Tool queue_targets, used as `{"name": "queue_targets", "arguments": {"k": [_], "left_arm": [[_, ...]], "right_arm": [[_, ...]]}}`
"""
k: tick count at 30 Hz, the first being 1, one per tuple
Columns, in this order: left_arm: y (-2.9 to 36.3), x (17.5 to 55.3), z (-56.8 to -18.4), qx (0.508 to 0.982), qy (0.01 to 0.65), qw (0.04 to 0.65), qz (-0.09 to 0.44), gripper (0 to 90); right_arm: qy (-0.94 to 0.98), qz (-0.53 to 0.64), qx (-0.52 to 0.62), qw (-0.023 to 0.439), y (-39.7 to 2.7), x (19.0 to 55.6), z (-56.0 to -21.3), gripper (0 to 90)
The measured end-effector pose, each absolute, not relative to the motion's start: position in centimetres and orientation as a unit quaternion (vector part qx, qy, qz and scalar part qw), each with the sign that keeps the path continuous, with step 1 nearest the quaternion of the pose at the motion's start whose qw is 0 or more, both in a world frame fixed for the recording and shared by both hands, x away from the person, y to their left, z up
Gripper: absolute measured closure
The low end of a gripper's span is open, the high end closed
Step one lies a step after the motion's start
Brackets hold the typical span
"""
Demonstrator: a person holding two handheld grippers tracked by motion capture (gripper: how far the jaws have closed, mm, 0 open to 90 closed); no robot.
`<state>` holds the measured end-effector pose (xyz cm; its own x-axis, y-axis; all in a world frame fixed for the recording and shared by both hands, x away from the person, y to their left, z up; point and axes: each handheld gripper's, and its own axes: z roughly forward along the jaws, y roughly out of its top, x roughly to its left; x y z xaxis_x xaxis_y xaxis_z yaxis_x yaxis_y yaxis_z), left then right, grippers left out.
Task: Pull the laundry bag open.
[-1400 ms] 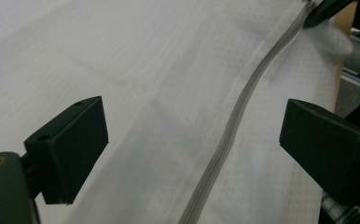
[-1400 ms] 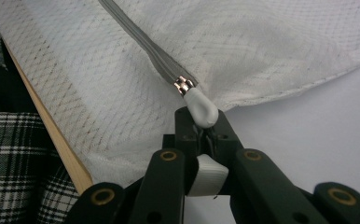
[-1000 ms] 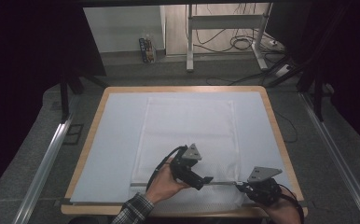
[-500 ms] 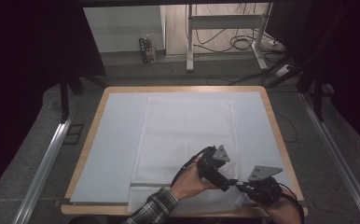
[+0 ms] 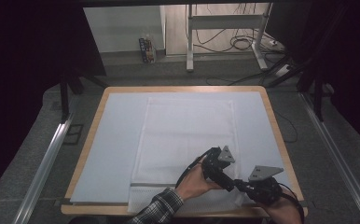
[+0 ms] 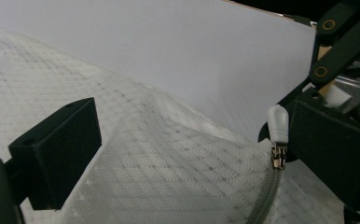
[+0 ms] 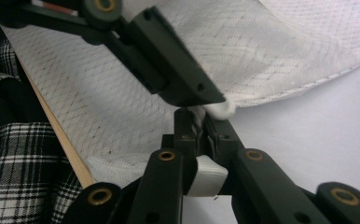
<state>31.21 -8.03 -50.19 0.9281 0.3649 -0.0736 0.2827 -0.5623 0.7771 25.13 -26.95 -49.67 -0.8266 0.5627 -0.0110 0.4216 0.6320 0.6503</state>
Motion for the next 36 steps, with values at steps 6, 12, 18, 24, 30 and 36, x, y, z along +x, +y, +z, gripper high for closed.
{"name": "queue_targets", "arguments": {"k": [6,12,18,24,30,36], "left_arm": [[-7.9,31.0,-49.6,0.886,0.185,0.416,0.083,3.8],[-7.2,31.2,-49.3,0.887,0.187,0.414,0.078,6.0],[-6.5,30.9,-49.1,0.89,0.178,0.414,0.068,10.2],[-5.0,30.7,-48.7,0.885,0.175,0.429,0.041,26.0],[-4.1,30.5,-49.0,0.879,0.168,0.445,-0.031,46.4],[-3.9,30.4,-49.4,0.882,0.152,0.439,-0.071,59.5]], "right_arm": [[0.897,0.328,0.275,0.108,-26.9,25.1,-49.6,83.4],[0.896,0.33,0.277,0.11,-27.0,25.1,-49.6,83.4],[0.897,0.326,0.274,0.116,-26.9,25.1,-49.6,83.4],[0.899,0.322,0.268,0.129,-26.9,25.0,-49.6,83.4],[0.901,0.316,0.261,0.144,-26.8,24.9,-49.6,83.3],[0.902,0.313,0.251,0.157,-26.7,24.8,-49.6,83.3]]}}
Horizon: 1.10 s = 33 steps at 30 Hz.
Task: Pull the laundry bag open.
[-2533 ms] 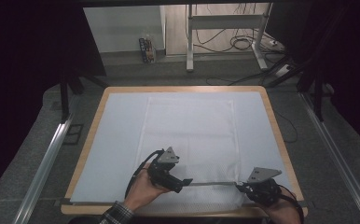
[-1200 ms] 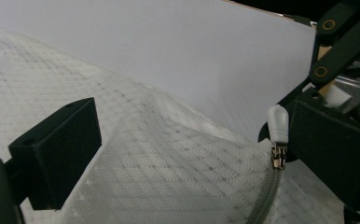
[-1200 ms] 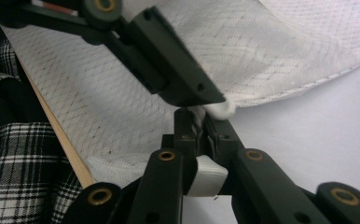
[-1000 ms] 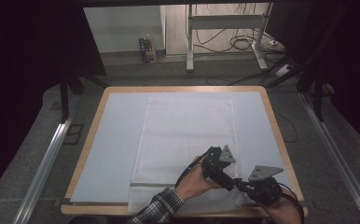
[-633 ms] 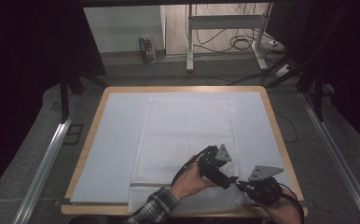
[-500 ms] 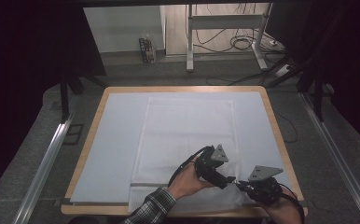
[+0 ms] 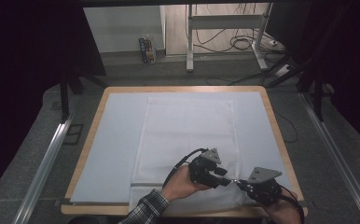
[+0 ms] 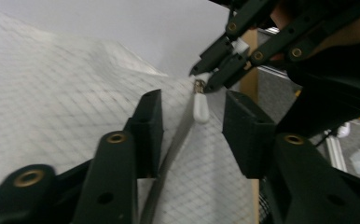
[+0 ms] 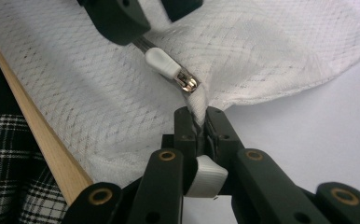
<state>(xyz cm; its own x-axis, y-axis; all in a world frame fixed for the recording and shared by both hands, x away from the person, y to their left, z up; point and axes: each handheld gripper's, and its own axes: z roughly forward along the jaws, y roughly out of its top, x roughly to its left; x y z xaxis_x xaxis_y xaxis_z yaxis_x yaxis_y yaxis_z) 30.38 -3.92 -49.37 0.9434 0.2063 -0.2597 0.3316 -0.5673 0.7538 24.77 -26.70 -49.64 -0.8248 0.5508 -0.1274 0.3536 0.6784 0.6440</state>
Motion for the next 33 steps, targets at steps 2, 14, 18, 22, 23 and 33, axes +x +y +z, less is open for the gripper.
{"name": "queue_targets", "arguments": {"k": [2,14,18,22,23,33], "left_arm": [[-3.9,30.4,-49.5,0.884,0.151,0.437,-0.074,61.1],[-5.1,29.8,-50.1,0.898,0.137,0.409,-0.089,66.3],[-5.2,29.9,-50.0,0.896,0.143,0.409,-0.095,68.6],[-5.4,30.0,-50.1,0.889,0.156,0.416,-0.108,70.9],[-5.4,30.0,-50.1,0.89,0.155,0.414,-0.109,70.9],[-6.1,30.0,-50.4,0.892,0.161,0.406,-0.117,79.9]], "right_arm": [[0.903,0.312,0.248,0.159,-26.7,24.8,-49.6,83.3],[0.904,0.31,0.236,0.177,-26.6,24.6,-49.5,83.2],[0.905,0.308,0.233,0.18,-26.5,24.5,-49.5,83.2],[0.906,0.307,0.23,0.181,-26.5,24.5,-49.5,83.2],[0.906,0.307,0.23,0.181,-26.5,24.5,-49.5,83.2],[0.906,0.305,0.229,0.184,-26.4,24.4,-49.5,83.1]]}}
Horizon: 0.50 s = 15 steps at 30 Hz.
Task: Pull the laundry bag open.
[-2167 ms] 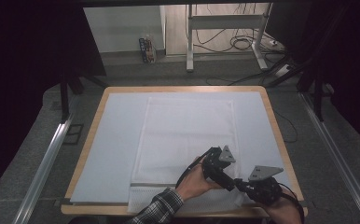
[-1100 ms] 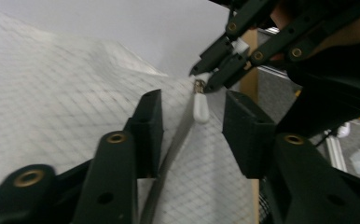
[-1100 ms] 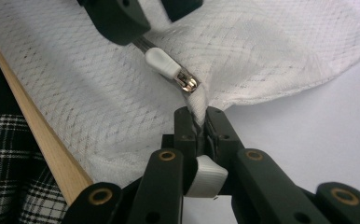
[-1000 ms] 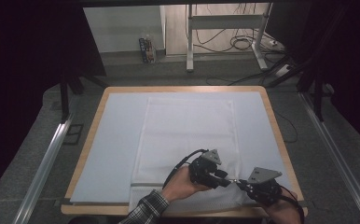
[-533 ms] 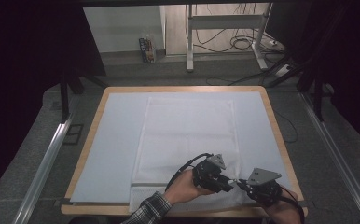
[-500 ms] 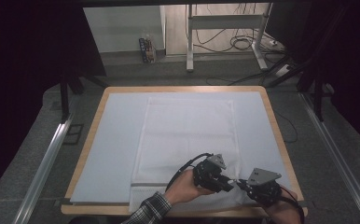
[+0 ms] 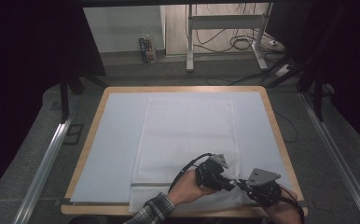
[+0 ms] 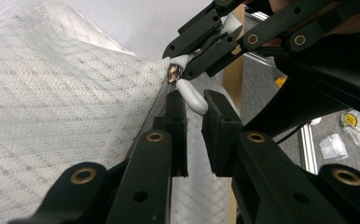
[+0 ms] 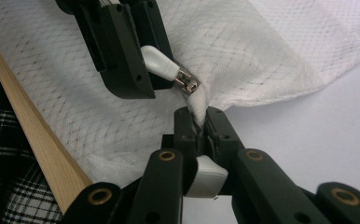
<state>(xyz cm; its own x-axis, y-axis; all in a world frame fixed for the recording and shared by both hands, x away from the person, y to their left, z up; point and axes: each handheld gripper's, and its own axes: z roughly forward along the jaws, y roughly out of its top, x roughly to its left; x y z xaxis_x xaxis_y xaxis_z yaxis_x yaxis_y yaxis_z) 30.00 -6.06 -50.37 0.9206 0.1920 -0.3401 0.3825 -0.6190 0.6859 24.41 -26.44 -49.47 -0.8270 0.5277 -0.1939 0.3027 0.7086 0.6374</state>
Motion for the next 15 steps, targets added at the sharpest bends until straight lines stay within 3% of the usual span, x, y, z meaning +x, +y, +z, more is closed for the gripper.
{"name": "queue_targets", "arguments": {"k": [7,15], "left_arm": [[-5.98,30.26,-50.34,0.889,0.168,0.404,-0.137,74.8],[-5.64,30.61,-50.12,0.888,0.181,0.401,-0.135,78.5]], "right_arm": [[0.907,0.3,0.226,0.19,-26.31,24.34,-49.5,83.1],[0.908,0.299,0.222,0.191,-26.3,24.32,-49.5,83.2]]}}
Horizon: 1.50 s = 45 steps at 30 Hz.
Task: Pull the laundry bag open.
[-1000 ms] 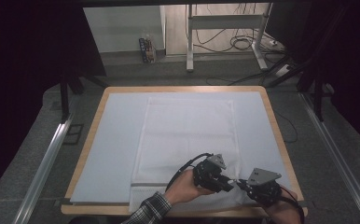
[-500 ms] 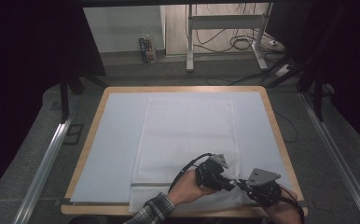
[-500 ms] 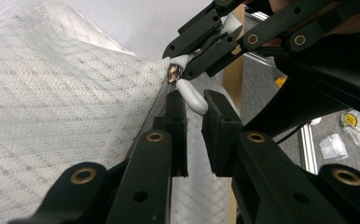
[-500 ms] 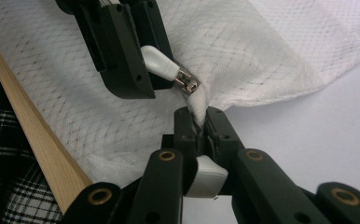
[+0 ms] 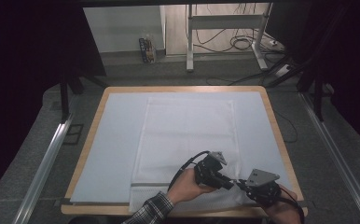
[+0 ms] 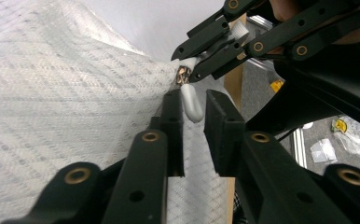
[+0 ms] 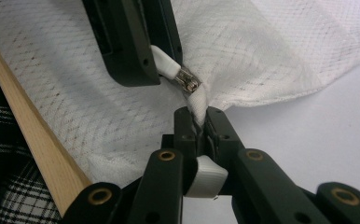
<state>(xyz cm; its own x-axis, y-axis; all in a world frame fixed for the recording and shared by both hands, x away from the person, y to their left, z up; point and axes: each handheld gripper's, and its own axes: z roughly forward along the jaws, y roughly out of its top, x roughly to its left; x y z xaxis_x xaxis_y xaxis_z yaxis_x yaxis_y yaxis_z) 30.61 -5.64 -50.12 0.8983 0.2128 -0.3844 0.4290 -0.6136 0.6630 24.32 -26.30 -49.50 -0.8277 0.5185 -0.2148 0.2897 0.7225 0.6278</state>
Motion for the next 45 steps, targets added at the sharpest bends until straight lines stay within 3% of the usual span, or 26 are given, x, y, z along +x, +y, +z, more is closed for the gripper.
{"name": "queue_targets", "arguments": {"k": [11,17,24,29,32,45], "left_arm": [[-5.6,30.5,-50.1,0.887,0.188,0.4,-0.133,86.2],[-5.3,30.8,-50.1,0.891,0.178,0.394,-0.142,86.8],[-5.2,30.9,-50.0,0.89,0.168,0.396,-0.153,86.8],[-5.1,30.9,-49.9,0.889,0.162,0.398,-0.161,86.5],[-5.1,31.1,-50.0,0.885,0.16,0.403,-0.169,86.4],[-3.7,31.0,-49.6,0.892,0.165,0.4,-0.132,87.4]], "right_arm": [[0.908,0.3,0.221,0.191,-26.3,24.3,-49.5,82.8],[0.905,0.311,0.212,0.198,-26.2,24.4,-49.4,65.7],[0.907,0.315,0.183,0.21,-25.8,24.4,-49.4,59.8],[0.915,0.304,0.157,0.212,-25.4,24.6,-49.6,68.6],[0.918,0.3,0.154,0.209,-25.3,24.5,-49.6,80.8],[0.907,0.321,0.194,0.192,-26.3,24.6,-49.4,84.6]]}}
